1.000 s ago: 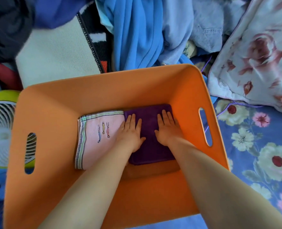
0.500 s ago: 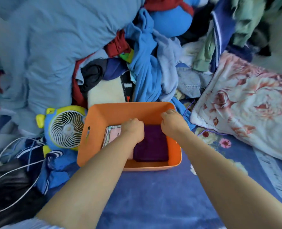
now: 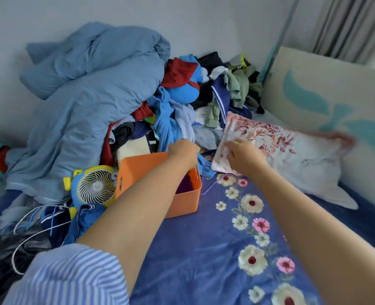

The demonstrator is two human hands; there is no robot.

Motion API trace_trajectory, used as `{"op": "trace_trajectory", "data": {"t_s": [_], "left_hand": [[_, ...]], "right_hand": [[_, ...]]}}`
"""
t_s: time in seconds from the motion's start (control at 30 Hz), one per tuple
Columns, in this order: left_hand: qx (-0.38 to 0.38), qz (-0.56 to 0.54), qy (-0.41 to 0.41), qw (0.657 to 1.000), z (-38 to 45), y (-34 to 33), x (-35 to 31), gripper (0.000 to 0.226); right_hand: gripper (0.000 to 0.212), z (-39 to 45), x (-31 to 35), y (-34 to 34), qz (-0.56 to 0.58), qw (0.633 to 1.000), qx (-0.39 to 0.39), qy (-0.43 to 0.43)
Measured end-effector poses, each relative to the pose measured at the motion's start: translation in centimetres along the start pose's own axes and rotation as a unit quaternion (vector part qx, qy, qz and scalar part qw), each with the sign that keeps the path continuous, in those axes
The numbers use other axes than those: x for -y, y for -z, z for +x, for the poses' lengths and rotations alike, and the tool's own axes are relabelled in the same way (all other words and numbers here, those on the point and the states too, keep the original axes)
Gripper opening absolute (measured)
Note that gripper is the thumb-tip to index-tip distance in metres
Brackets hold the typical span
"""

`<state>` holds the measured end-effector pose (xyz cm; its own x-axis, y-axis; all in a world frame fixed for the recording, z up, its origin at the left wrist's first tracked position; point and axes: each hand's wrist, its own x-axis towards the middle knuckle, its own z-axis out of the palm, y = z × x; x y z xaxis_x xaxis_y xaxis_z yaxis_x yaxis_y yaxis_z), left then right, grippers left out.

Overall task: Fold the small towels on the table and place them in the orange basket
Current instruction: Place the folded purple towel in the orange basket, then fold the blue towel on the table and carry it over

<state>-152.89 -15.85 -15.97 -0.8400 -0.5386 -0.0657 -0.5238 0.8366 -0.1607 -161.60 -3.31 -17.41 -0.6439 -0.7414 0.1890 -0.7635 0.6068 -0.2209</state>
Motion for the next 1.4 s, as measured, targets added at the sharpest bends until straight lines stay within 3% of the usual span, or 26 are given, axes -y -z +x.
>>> {"op": "trace_trajectory", "data": {"t_s": [0.3, 0.47, 0.7, 1.0, 1.4], "left_hand": [[-0.037, 0.013, -0.197, 0.980, -13.9, 6.3, -14.6, 0.033], [-0.091, 0.004, -0.365, 0.926, -23.0, 9.4, -27.4, 0.035], [-0.132, -0.004, -0.514, 0.848, -36.1, 12.6, -44.4, 0.030], [-0.137, -0.028, -0.622, 0.770, -54.3, 14.7, -64.5, 0.026], [-0.198, -0.017, -0.704, 0.682, -65.7, 17.0, -83.5, 0.030]], "right_hand": [[0.036, -21.9, -7.0, 11.6, -0.089, 0.976, -0.082, -0.183], [0.034, -36.9, -13.0, 17.8, -0.113, 0.932, -0.107, -0.328], [0.029, -56.7, -18.8, 24.5, -0.134, 0.868, -0.150, -0.453], [0.035, -80.8, -26.4, 31.6, -0.128, 0.799, -0.197, -0.554], [0.036, -99.1, -36.6, 36.7, -0.136, 0.702, -0.221, -0.663]]}}
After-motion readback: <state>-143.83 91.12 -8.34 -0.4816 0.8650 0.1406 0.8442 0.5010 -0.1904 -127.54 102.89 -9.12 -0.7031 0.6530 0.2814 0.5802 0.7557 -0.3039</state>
